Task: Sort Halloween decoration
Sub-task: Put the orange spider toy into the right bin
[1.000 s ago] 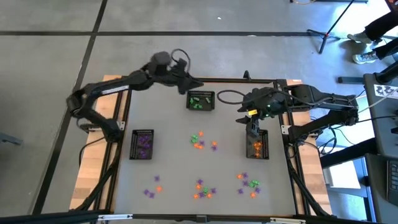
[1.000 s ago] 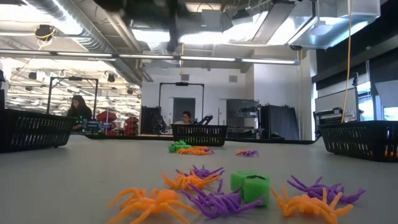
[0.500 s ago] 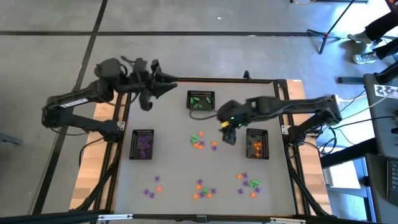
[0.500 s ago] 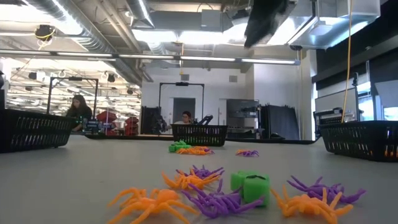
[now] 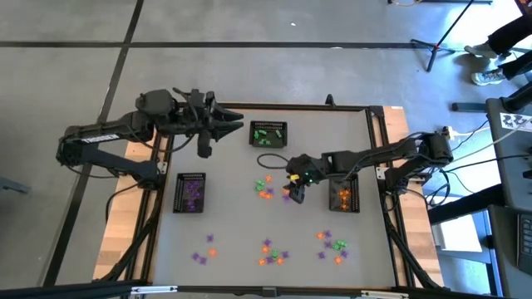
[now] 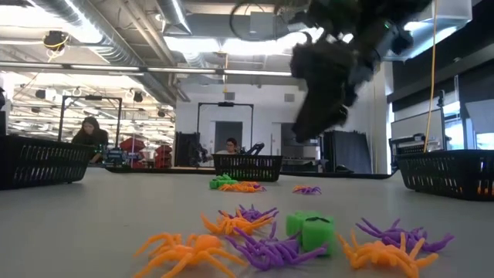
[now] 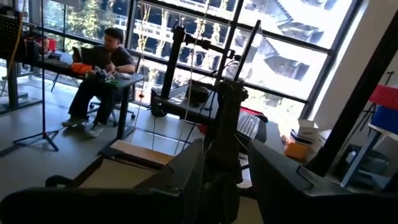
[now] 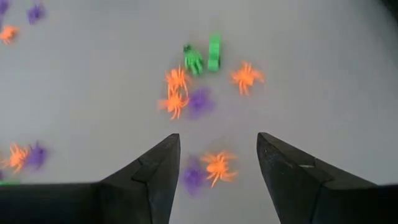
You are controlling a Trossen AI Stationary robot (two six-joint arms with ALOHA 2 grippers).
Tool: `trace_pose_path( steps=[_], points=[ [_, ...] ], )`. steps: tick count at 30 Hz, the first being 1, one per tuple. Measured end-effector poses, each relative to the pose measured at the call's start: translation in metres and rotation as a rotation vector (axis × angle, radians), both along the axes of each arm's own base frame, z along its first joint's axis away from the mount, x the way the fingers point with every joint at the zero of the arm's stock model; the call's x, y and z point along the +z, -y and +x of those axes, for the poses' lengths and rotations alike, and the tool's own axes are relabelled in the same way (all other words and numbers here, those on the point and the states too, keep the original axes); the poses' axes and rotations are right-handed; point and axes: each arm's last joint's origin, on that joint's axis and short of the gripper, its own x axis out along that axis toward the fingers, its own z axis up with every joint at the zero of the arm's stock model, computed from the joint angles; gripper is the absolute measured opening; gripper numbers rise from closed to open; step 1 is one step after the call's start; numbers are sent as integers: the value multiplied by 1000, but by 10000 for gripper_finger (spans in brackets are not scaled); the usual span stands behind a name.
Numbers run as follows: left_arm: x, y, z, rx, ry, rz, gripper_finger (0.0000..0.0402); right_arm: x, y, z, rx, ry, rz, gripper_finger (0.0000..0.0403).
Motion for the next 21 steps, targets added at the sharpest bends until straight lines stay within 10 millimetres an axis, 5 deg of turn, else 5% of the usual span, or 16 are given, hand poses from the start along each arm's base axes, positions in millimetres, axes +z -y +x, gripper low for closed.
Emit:
trace_pose_path(
  steps=[7, 21],
  points=[
    [-13, -3, 21, 9, -53, -39, 119, -19, 3, -12, -76, -53, -47, 211],
    [-20, -3, 45, -50, -12, -73, 119, -58, 0, 4, -17, -96, -5, 211]
  ],
)
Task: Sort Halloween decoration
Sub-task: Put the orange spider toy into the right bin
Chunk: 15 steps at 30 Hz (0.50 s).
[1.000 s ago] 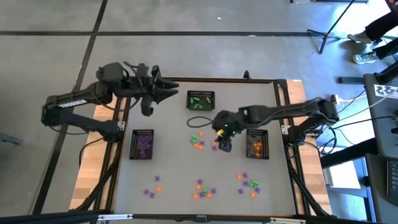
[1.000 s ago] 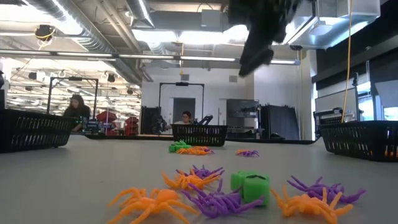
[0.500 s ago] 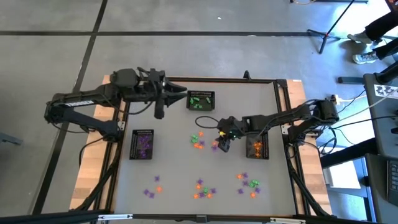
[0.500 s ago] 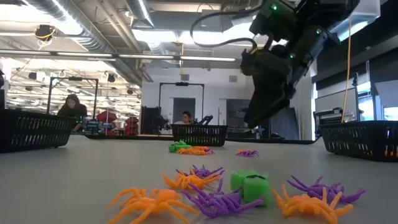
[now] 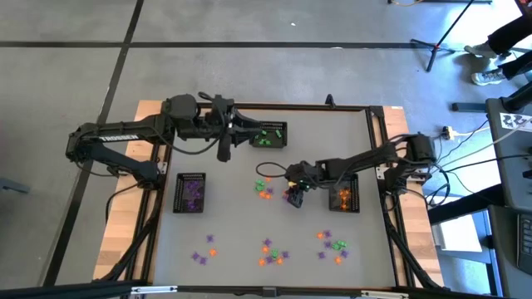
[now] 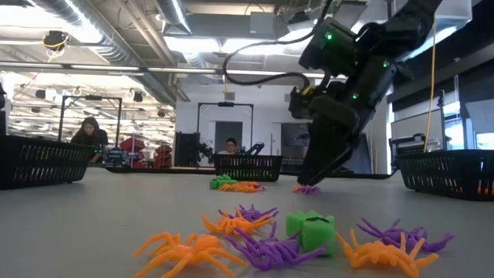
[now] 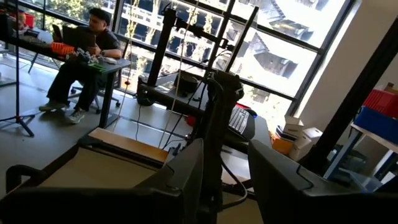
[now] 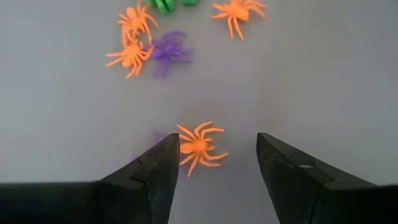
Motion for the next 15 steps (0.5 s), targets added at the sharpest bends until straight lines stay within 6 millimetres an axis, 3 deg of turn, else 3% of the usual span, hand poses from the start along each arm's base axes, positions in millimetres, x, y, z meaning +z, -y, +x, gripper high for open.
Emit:
trace_pose_path(
  steps=[15],
  points=[
    [1, 0, 0, 4, 6, -14, 119, -10, 1, 0, -12, -50, -44, 197]
  ],
)
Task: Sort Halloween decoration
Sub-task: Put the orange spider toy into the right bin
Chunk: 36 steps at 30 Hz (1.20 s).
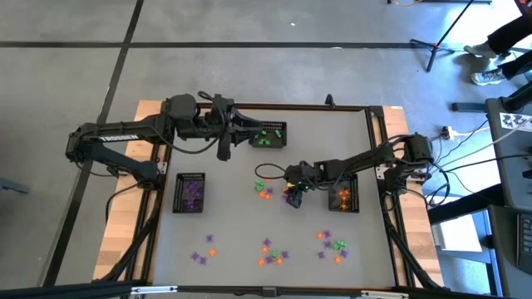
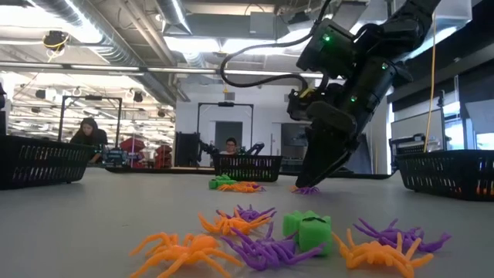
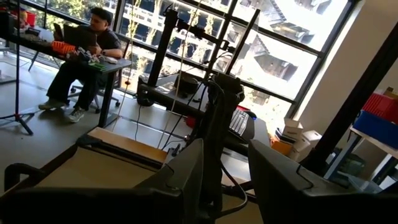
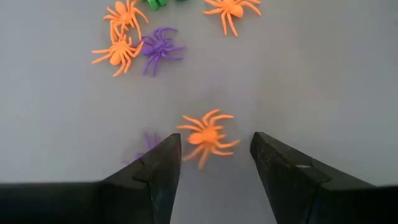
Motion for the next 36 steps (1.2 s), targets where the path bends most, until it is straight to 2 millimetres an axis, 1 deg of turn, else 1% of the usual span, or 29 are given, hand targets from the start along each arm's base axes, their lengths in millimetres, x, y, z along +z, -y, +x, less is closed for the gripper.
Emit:
trace_pose_path(
  steps=[3, 8, 12, 16, 19, 23, 28, 31, 34, 36],
  points=[
    [0, 0, 0, 0, 0, 0, 119, -1, 0, 0, -1, -5, -2, 169],
    [0, -1, 0, 18, 0, 0, 119, 1, 1, 1, 1, -13, 5, 102],
    [0, -1, 0, 20, 0, 0, 119, 7, 0, 5, 9, -29, 21, 51],
    [0, -1, 0, 20, -1, 0, 119, 17, -2, 9, 54, -63, 62, 15],
    [0, -1, 0, 20, -5, 2, 119, 32, -3, 13, 103, -65, 80, 3],
    [-2, -1, 0, 20, -25, 5, 119, 52, -4, 12, 134, -95, 71, 8],
    [-4, -1, 0, 21, -43, 3, 119, 92, -4, 4, 162, -57, 71, 3],
    [-5, -1, 0, 20, -51, 9, 119, 120, -4, -11, 176, -47, 92, 4],
    [-6, -1, 0, 20, -69, 11, 119, 148, -4, -37, 189, -36, 120, 5],
    [-8, -1, 0, 20, -87, 8, 119, 164, -3, -59, 168, -34, 127, 6]
  ],
)
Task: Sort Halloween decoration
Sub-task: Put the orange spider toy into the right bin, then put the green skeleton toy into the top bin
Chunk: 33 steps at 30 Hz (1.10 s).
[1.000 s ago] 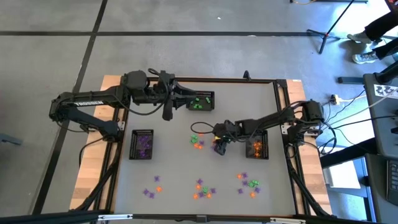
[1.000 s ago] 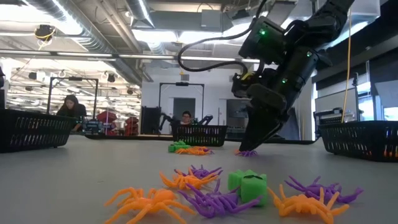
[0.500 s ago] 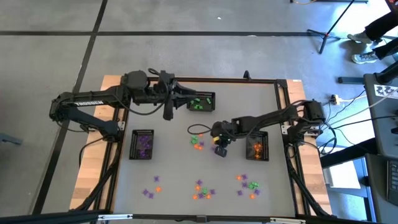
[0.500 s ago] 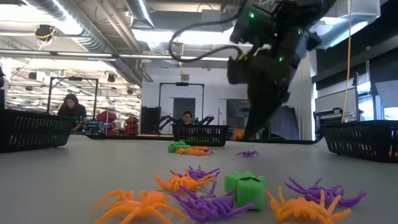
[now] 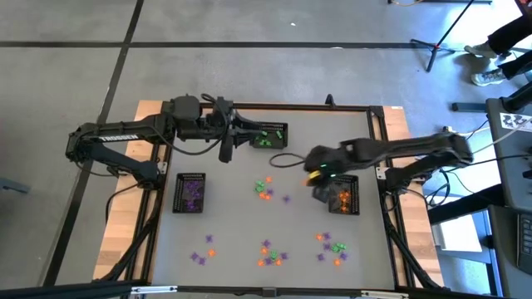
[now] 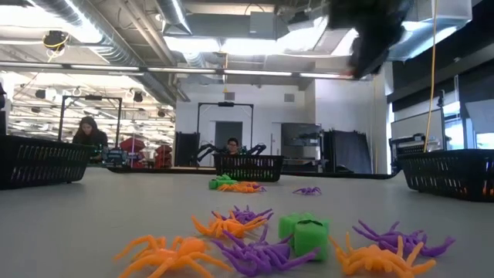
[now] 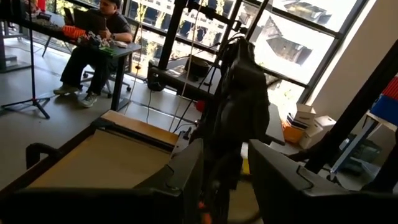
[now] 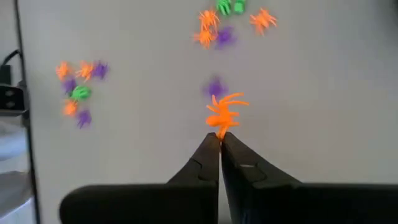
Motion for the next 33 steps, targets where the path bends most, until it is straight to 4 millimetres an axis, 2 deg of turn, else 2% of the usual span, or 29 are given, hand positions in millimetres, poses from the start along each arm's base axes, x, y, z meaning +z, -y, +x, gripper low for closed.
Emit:
trace_pose_path(
  steps=[3, 8, 11, 15, 19, 24, 29, 33],
  points=[
    [-2, 0, 0, 0, -24, -3, 119, 22, 3, -35, -58, -2, -21, 6],
    [-3, 0, 0, 3, -31, 9, 119, 39, 7, -85, -165, -52, -12, 6],
    [-3, 0, 0, 6, -30, 12, 119, 35, 7, -109, -220, -126, 37, 7],
    [-3, -1, 0, 10, -31, 12, 119, 13, 6, -129, -232, -246, 110, 7],
    [-3, -2, 0, 19, -35, 15, 119, -12, 5, -135, -248, -258, 143, 24],
    [-4, -2, 0, 27, -40, 15, 119, -32, 4, -135, -257, -285, 180, 87],
    [-5, -2, -1, 42, -54, 22, 119, -32, 3, -131, -239, -259, 214, 148],
    [-6, -3, -1, 61, -65, 23, 119, -31, 3, -128, -252, -226, 228, 162]
  ],
)
